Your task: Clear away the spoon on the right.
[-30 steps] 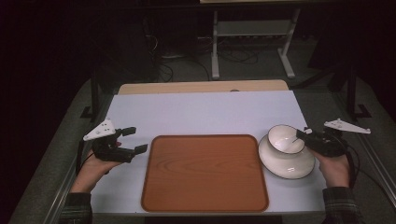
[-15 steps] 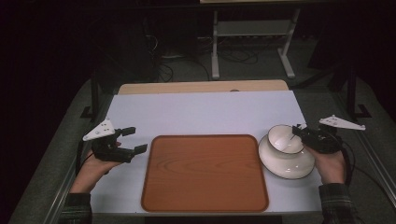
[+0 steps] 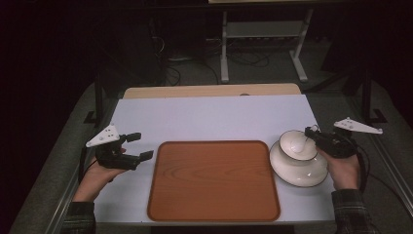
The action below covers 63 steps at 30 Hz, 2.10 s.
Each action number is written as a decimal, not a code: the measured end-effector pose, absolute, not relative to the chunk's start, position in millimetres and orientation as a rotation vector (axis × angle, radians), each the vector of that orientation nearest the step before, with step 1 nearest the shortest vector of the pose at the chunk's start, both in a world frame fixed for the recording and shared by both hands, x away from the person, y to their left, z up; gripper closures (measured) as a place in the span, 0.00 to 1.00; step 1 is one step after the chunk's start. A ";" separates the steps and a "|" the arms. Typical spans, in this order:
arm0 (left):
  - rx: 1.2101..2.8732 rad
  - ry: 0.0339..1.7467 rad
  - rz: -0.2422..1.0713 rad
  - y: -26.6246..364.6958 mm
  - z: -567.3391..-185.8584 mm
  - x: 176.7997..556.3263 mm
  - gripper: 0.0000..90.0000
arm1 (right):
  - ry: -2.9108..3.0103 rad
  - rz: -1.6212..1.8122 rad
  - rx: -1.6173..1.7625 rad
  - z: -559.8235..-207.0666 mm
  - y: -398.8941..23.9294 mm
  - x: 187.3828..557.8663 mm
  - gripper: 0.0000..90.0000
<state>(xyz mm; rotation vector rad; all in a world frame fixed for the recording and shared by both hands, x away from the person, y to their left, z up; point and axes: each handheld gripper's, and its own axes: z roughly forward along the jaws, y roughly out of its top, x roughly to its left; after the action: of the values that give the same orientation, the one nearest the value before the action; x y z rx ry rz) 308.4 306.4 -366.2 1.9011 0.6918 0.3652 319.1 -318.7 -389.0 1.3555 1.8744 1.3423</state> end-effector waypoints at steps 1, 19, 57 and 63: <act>1.901 0.691 0.366 306.5 -366.2 308.4 0.15 | 1.875 1.343 1.354 -388.9 -318.5 319.3 0.93; 1.902 0.698 0.366 307.1 -367.0 308.8 0.15 | 1.880 1.320 1.245 -346.4 -313.5 311.9 0.94; 1.899 0.706 0.372 307.7 -366.9 309.2 0.16 | 2.154 1.480 0.957 -311.9 -251.3 318.7 0.94; 1.903 0.700 0.370 306.0 -367.1 309.2 0.16 | 2.239 1.462 0.942 -326.0 -236.0 322.3 0.94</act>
<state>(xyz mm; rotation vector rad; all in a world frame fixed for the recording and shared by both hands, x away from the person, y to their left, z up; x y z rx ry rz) 309.2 306.0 -367.1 1.9031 0.6998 0.3696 322.3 -236.0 -326.0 0.9415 2.2388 1.4616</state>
